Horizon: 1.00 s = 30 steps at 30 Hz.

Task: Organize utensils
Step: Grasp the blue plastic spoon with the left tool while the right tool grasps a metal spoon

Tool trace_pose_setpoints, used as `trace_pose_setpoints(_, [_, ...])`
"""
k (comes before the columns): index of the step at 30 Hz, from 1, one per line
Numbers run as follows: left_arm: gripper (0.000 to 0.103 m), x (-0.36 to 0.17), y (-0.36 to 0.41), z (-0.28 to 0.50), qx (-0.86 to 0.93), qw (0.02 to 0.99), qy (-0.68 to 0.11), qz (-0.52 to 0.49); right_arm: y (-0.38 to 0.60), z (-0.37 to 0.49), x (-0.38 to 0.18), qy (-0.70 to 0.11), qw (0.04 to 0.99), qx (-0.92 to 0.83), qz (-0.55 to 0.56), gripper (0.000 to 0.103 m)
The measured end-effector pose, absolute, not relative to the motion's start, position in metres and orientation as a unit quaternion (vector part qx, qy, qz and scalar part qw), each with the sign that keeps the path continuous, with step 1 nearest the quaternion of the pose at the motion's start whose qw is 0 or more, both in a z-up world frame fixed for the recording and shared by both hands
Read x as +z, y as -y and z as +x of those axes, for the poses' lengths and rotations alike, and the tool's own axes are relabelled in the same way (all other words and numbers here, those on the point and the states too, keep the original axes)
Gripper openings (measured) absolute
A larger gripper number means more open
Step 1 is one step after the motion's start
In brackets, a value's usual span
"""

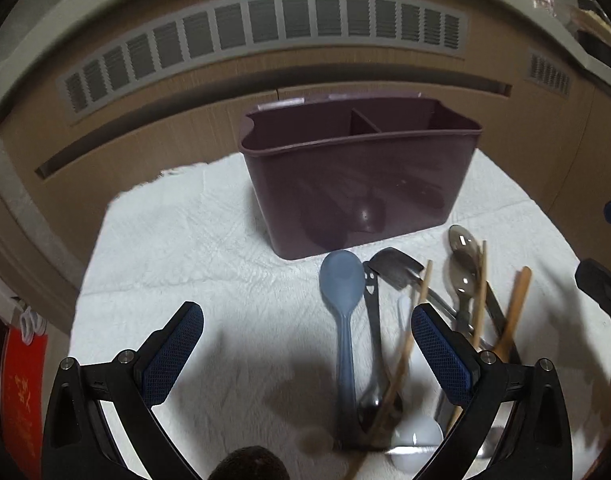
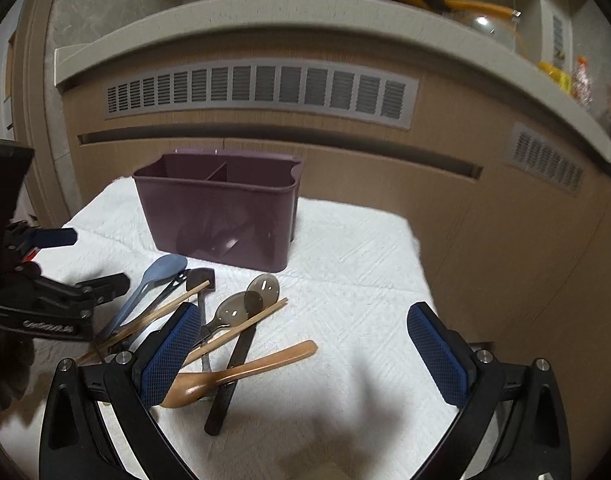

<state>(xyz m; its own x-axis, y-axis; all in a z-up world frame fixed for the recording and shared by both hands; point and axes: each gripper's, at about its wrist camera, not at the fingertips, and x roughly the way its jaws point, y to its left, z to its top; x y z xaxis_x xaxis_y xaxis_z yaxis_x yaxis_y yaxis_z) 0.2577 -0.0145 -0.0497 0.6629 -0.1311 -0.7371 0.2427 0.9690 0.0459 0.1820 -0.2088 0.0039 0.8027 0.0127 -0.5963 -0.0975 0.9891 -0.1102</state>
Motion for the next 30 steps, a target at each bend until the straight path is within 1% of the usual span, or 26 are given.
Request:
trace_pose_setpoints(3, [0.102, -0.057, 0.015, 0.276, -0.1, 0.906, -0.406, 0.067, 0.205, 0.196, -0.002, -0.318, 0.944, 0.036, -0.081, 0.102])
trace_pose_setpoints(4, [0.099, -0.059, 0.017, 0.28, -0.102, 0.904, -0.41, 0.07, 0.204, 0.2, -0.003, -0.316, 0.944, 0.038, -0.089, 0.101])
trace_pose_setpoints(5, [0.096, -0.062, 0.019, 0.285, -0.107, 0.9, -0.417, 0.074, 0.202, 0.203, -0.004, -0.314, 0.944, 0.04, -0.094, 0.097])
trace_pose_setpoints(6, [0.088, -0.064, 0.021, 0.289, -0.112, 0.896, -0.423, 0.076, 0.201, 0.206, -0.004, -0.312, 0.944, 0.044, -0.1, 0.086])
trace_pose_setpoints(7, [0.085, -0.068, 0.023, 0.296, -0.116, 0.891, -0.432, 0.078, 0.199, 0.209, -0.004, -0.313, 0.943, 0.048, -0.105, 0.08])
trace_pose_setpoints(8, [0.084, -0.071, 0.025, 0.3, -0.122, 0.887, -0.439, 0.077, 0.198, 0.213, -0.005, -0.318, 0.94, 0.055, -0.109, 0.07])
trace_pose_setpoints(9, [0.084, -0.075, 0.026, 0.304, -0.128, 0.883, -0.445, 0.075, 0.198, 0.217, -0.006, -0.323, 0.938, 0.061, -0.109, 0.067])
trace_pose_setpoints(11, [0.077, -0.082, 0.03, 0.311, -0.133, 0.876, -0.458, 0.074, 0.2, 0.223, -0.008, -0.33, 0.936, 0.066, -0.103, 0.067])
trace_pose_setpoints(13, [0.064, -0.089, 0.031, 0.32, -0.144, 0.868, -0.471, 0.067, 0.201, 0.226, -0.01, -0.332, 0.936, 0.063, -0.102, 0.067])
trace_pose_setpoints(17, [0.059, -0.092, 0.035, 0.324, -0.155, 0.867, -0.471, 0.056, 0.204, 0.23, -0.016, -0.344, 0.932, 0.062, -0.097, 0.066])
trace_pose_setpoints(18, [0.054, -0.092, 0.036, 0.323, -0.156, 0.868, -0.468, 0.06, 0.204, 0.231, -0.017, -0.347, 0.931, 0.063, -0.096, 0.063])
trace_pose_setpoints(19, [0.038, -0.091, 0.037, 0.321, -0.16, 0.869, -0.464, 0.062, 0.204, 0.232, -0.017, -0.353, 0.929, 0.067, -0.093, 0.062])
trace_pose_setpoints(20, [0.035, -0.088, 0.037, 0.318, -0.165, 0.87, -0.461, 0.061, 0.205, 0.233, -0.018, -0.357, 0.927, 0.071, -0.089, 0.062])
trace_pose_setpoints(22, [0.035, -0.08, 0.032, 0.311, -0.166, 0.877, -0.449, 0.051, 0.205, 0.237, -0.02, -0.37, 0.922, 0.08, -0.076, 0.062])
trace_pose_setpoints(30, [0.035, -0.017, -0.011, 0.248, -0.153, 0.93, -0.333, 0.019, 0.199, 0.269, -0.043, -0.433, 0.896, 0.09, -0.038, 0.062])
